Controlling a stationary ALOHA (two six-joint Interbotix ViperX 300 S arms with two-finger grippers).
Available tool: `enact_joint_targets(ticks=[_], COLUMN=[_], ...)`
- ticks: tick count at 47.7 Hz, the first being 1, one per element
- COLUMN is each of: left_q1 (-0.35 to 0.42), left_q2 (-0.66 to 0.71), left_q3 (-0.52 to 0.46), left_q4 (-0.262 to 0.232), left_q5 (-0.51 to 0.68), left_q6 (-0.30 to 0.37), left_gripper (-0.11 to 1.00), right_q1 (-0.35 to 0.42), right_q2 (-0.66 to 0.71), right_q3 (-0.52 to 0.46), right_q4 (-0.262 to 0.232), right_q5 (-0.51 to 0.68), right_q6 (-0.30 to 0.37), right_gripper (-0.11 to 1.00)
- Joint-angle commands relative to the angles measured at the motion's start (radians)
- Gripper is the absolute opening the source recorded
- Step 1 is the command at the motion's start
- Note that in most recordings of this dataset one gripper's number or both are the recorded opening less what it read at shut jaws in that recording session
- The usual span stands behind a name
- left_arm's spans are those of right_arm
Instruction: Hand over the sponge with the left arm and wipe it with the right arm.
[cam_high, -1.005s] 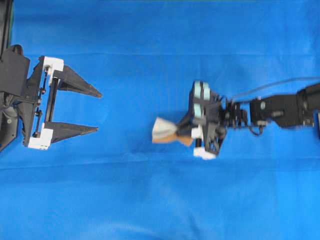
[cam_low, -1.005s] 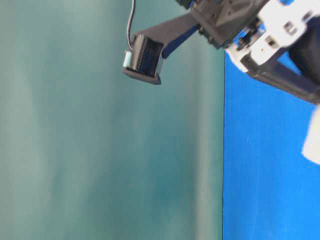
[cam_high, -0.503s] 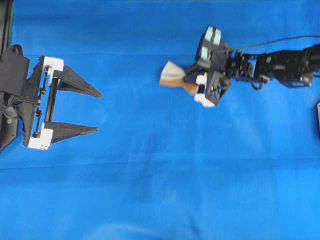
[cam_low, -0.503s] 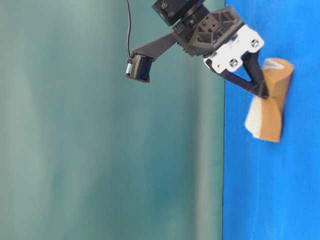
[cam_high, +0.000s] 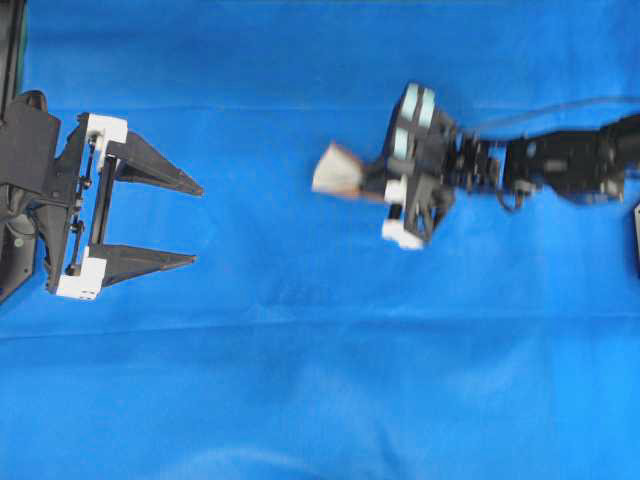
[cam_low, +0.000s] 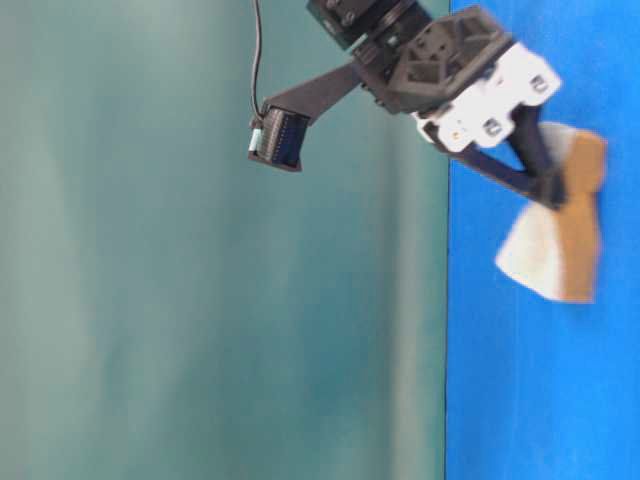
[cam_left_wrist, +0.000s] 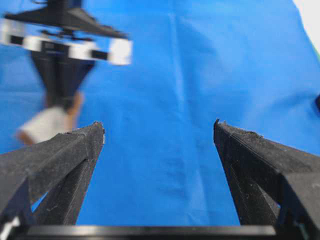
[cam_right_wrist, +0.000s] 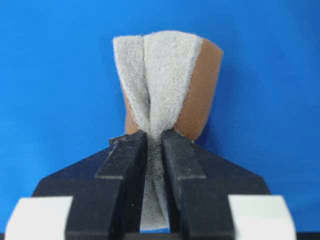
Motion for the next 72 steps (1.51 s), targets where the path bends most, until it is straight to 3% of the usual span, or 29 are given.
enact_joint_targets(ticks=[1, 12, 21, 32, 51, 72], left_q1=[-0.003, -0.003, -0.003, -0.003, -0.003, -0.002], left_q2=[0.0, 0.0, 0.0, 0.0, 0.0, 0.0], left_q3=[-0.011, -0.012, -0.011, -0.011, -0.011, -0.012], left_q4=[-0.002, -0.002, -0.002, -0.002, -0.002, -0.002], left_q5=[-0.009, -0.009, -0.009, -0.009, -0.009, -0.009], left_q6=[0.002, 0.002, 0.002, -0.002, -0.002, 0.0], left_gripper=[0.88, 0.88, 0.88, 0.88, 0.88, 0.88], right_q1=[0.101, 0.279, 0.31, 0.242, 0.011, -0.037], right_q2=[-0.006, 0.02, 0.028, 0.026, 0.005, 0.003], right_q3=[-0.021, -0.064, -0.078, -0.066, -0.041, -0.048], right_q4=[0.025, 0.106, 0.123, 0.115, 0.055, 0.052], right_q5=[-0.003, 0.002, 0.005, 0.028, 0.046, 0.046], right_q6=[0.008, 0.011, 0.009, -0.014, -0.11, -0.173], right_gripper=[0.16, 0.16, 0.16, 0.16, 0.16, 0.16])
